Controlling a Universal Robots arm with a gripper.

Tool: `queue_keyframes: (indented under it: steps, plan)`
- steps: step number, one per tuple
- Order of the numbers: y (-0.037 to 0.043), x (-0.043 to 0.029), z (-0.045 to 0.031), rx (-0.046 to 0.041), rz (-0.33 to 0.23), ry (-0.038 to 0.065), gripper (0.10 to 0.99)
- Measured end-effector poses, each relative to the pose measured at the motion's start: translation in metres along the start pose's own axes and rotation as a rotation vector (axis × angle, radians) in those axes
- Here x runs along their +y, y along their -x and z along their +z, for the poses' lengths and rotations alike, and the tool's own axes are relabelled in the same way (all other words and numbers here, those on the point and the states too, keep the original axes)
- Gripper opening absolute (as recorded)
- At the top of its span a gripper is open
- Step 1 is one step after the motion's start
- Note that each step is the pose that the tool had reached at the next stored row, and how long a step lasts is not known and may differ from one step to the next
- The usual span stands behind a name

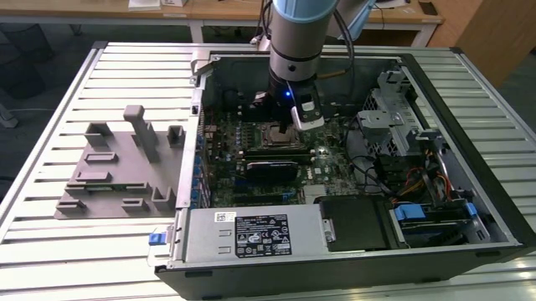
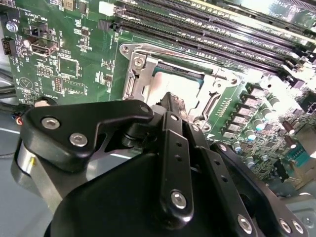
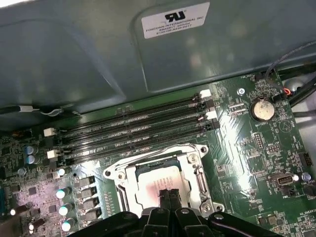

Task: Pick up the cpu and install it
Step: 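Install the second cpu locking lever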

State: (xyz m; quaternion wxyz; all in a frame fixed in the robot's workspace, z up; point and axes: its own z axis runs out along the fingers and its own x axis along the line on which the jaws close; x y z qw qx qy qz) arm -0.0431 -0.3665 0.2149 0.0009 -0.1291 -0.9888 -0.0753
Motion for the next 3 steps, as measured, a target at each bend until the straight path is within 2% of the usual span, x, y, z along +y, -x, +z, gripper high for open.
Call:
queue_keyframes:
  steps: [3]
  plan:
    - [0.0002,0.0,0.0002,0.0,0.0,0.0,0.106]
